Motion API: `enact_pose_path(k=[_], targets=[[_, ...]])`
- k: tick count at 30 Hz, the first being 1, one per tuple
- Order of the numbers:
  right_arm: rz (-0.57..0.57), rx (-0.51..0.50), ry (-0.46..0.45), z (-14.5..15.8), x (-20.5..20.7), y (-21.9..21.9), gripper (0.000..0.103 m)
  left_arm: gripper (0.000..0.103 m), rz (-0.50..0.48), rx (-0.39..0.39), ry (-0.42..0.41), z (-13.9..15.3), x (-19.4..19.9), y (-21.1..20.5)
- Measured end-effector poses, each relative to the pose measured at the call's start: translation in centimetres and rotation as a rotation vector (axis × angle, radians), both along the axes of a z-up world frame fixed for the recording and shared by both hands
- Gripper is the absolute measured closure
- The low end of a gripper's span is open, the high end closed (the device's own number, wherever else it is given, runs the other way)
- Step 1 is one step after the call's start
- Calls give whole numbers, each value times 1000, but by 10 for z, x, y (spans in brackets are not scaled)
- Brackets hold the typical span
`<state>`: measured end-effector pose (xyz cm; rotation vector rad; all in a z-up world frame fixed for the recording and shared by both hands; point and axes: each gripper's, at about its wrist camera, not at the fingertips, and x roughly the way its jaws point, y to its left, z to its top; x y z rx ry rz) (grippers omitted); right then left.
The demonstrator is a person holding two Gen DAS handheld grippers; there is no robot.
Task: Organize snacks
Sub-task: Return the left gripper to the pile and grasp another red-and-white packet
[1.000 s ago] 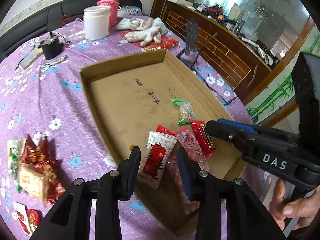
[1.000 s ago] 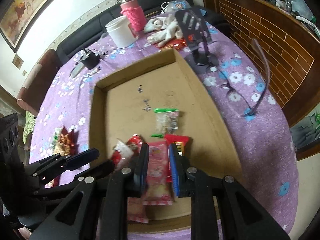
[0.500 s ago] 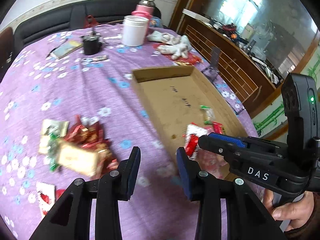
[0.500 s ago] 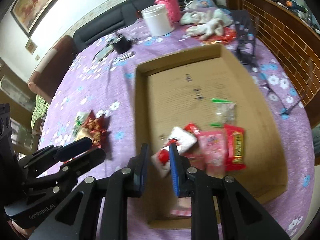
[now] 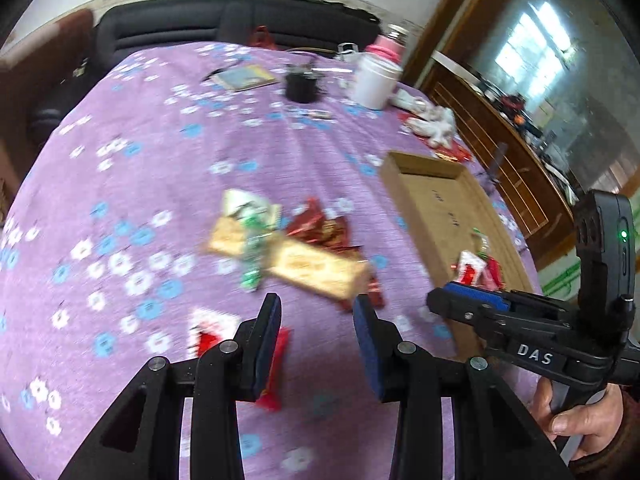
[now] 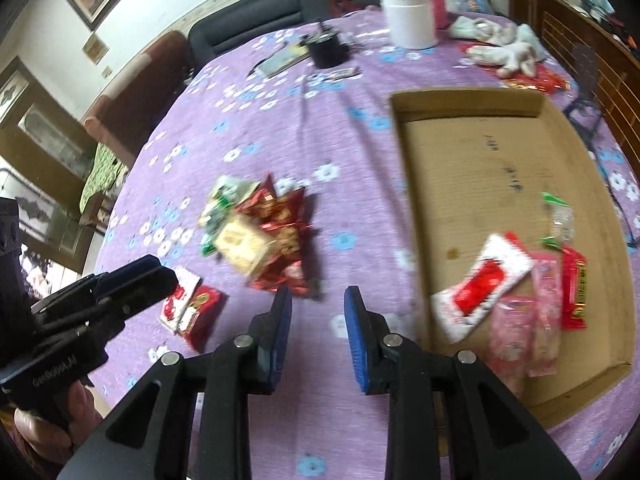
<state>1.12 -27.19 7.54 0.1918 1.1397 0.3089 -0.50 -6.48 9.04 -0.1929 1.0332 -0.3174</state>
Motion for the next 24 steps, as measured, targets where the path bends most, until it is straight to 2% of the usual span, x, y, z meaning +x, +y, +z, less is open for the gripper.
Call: enact_pose_path(k=[6, 11, 14, 16, 21, 23, 24], targets=[[38, 1, 14, -4, -5, 27, 77, 64, 74, 24, 55, -21, -7, 44], [41, 1, 27, -9, -10, 35, 77, 64, 80, 58, 129, -49, -5, 56], [35, -1, 32, -11, -12, 37, 77, 63, 46, 61, 164, -61, 0, 52], [35, 1, 35, -13, -12, 39, 77, 60, 21, 101, 165, -68, 2, 45], [38, -5, 48, -17, -9, 47, 77, 60, -25, 202, 118, -70, 6, 31], [44, -2, 56, -17, -6, 54, 77, 75, -23, 260, 89, -70, 5, 30], [52, 0, 55, -16, -5, 58, 77, 76, -18, 256, 86, -70, 4, 31]])
